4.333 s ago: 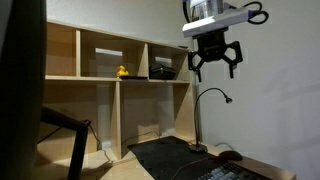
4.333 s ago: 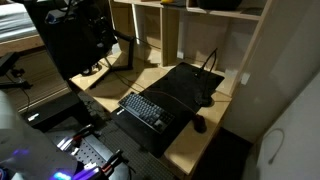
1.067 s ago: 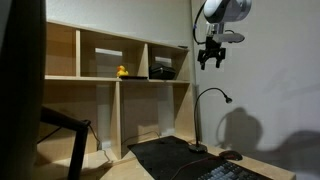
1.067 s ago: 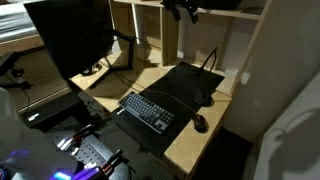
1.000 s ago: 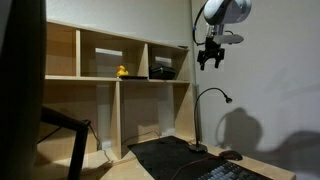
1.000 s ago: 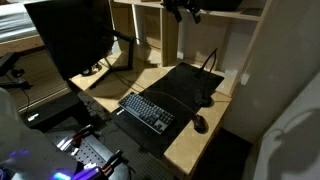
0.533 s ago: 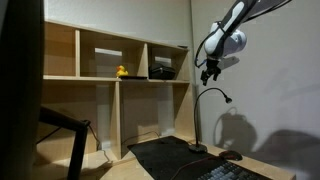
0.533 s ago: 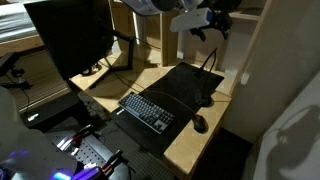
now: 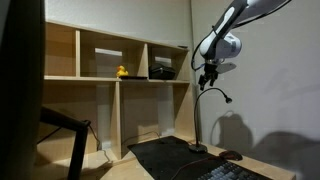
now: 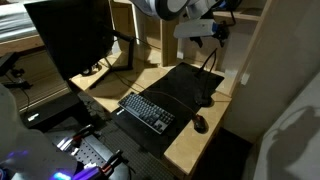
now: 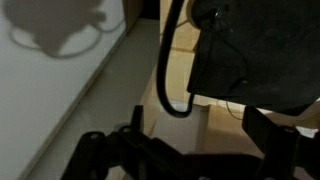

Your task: Move the lamp to the left side of the desk

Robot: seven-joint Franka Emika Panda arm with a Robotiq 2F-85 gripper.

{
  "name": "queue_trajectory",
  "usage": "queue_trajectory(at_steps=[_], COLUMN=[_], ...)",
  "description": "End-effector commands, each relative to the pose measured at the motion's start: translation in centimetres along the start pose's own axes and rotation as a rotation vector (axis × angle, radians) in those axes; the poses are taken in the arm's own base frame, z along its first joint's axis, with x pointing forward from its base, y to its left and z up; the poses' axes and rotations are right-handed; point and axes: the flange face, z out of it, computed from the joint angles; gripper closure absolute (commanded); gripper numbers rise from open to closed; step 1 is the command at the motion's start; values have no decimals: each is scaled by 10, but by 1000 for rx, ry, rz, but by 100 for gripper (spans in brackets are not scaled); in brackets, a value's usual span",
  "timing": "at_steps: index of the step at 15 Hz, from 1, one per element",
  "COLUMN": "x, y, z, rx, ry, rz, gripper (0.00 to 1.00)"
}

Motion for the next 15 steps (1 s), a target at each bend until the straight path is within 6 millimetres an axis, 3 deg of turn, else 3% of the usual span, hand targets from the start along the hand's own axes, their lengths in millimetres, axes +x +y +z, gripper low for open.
queue_trajectory(at_steps=[1,2,3,8,9,11,15], x=[0,1,-6,-4,-4,-2,1], y=[22,28,12,10,10,11,16], z=[31,35,21,28,33,34,27], rx=[99,91,79,100,93,87,51], ry=[-80,-94,-67,-85,-95,-88,-69], rz=[-42,-35,-24,-7,27,85,161], gripper=[0,0,0,3,25,29,58])
